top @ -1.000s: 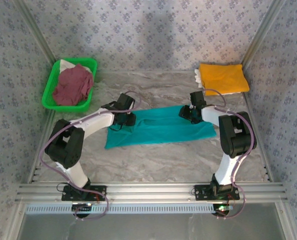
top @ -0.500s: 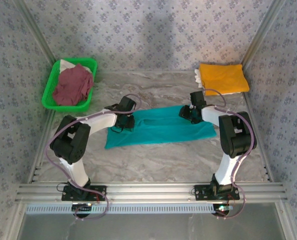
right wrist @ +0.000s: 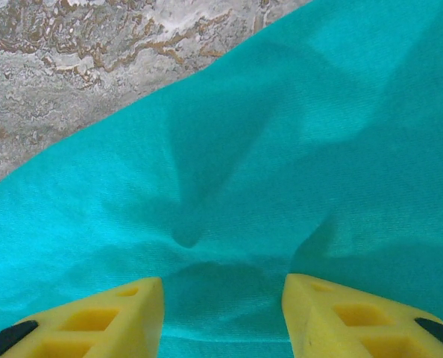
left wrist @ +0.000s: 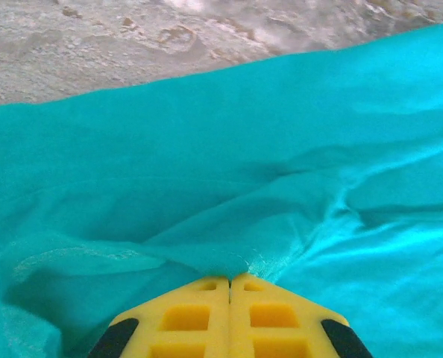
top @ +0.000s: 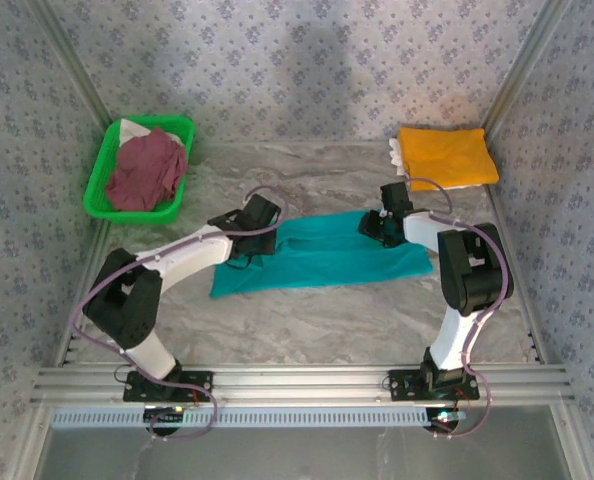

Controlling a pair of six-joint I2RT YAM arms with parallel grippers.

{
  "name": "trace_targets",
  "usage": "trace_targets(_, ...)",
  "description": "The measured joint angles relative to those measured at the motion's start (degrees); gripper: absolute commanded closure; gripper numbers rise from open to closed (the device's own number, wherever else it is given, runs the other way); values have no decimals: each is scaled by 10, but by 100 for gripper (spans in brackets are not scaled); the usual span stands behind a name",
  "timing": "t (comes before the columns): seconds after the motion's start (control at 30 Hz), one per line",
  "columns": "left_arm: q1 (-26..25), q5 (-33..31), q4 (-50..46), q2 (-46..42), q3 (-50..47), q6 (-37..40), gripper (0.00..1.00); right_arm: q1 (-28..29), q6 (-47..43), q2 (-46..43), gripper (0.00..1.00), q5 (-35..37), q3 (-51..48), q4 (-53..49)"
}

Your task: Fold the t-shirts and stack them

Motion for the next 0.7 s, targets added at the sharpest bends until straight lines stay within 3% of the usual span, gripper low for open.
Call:
trace_targets(0.37, -112, -51, -25, 13, -44, -94, 100, 0, 0, 0, 51, 0, 0, 0)
trace_targets(0.7, -155, -117, -48, 61, -23, -118, 100, -4, -1, 0, 51, 0, 0, 0)
